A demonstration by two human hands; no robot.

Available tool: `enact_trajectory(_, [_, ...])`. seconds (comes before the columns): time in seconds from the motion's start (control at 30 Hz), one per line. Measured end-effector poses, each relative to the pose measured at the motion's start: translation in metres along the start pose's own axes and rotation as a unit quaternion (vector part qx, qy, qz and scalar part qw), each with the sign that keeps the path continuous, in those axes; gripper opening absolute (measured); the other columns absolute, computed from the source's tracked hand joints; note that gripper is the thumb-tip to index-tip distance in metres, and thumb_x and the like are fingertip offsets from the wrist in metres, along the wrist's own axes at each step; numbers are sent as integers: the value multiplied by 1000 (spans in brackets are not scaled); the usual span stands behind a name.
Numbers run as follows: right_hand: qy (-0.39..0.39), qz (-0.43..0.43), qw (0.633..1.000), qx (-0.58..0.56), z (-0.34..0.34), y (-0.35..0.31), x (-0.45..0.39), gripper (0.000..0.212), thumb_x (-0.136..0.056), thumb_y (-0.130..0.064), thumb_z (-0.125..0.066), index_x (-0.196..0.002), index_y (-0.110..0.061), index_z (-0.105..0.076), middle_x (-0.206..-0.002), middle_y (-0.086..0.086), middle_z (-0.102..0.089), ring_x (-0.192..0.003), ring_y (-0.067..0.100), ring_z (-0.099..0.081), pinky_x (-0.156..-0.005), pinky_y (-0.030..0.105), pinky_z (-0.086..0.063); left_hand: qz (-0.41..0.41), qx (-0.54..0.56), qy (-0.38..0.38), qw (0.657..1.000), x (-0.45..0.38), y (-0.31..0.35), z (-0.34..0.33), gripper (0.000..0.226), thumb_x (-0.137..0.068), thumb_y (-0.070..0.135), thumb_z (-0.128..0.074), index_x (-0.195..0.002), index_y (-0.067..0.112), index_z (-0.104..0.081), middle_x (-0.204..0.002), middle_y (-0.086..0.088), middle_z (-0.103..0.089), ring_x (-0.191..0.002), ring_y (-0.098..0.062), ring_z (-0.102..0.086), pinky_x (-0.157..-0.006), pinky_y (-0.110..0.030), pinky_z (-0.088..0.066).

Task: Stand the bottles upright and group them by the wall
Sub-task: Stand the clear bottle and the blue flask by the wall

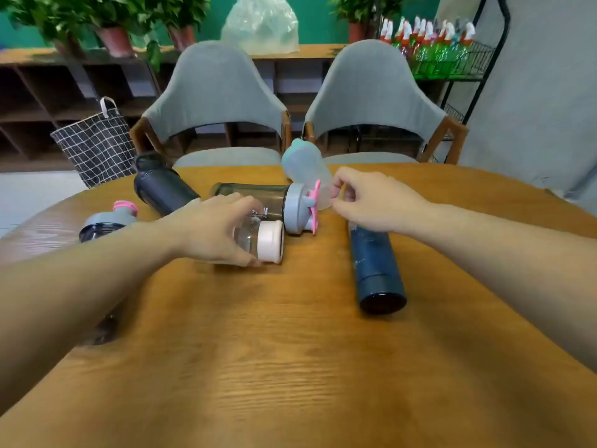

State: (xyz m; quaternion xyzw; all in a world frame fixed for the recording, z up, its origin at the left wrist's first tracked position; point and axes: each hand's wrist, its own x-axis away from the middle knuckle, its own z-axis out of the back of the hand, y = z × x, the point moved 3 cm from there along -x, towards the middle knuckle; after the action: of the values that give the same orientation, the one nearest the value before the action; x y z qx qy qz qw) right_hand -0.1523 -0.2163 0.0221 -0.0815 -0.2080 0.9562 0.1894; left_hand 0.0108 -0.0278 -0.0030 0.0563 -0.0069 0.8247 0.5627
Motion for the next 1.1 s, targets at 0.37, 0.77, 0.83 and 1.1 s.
enact_trajectory(0.37, [-92, 43, 977, 190, 6, 27, 36, 65, -86, -2, -61, -137, -40, -48, -141, -5, -43, -117, 19, -49, -85, 33, -50, 48, -161, 12, 986, 0, 21, -15, 95, -74, 53, -75, -151, 33, -23, -146, 2, -40, -135, -24, -39, -104, -45, -33])
enact_trajectory(0.77, [-207, 191, 870, 404, -15, 44, 26, 85, -85, -15, -71, -148, -46, -24, -163, -8, -20, -151, 19, -7, -121, 52, -12, 46, -131, 32, 990, 1, 25, -22, 94, -70, 51, -75, -149, 33, -27, -134, 0, -41, -118, -24, -47, -88, -37, -45])
enact_trajectory(0.83, [-198, 203, 874, 396, -15, 43, 27, 79, -84, -17, -72, -146, -44, -30, -161, -8, -26, -151, 18, -11, -121, 53, -12, 51, -116, 29, 992, 3, 28, -21, 97, -70, 51, -76, -150, 32, -25, -137, -1, -40, -119, -24, -47, -88, -36, -45])
enact_trajectory(1.1, [-102, 185, 933, 293, 0, 54, 56, 75, -78, -35, -77, -141, -42, -37, -152, -13, -39, -144, 13, -28, -116, 44, -22, 43, 14, 70, 997, 22, 47, 0, 98, -63, 47, -80, -147, 34, -31, -135, -1, -38, -116, -25, -48, -89, -39, -49])
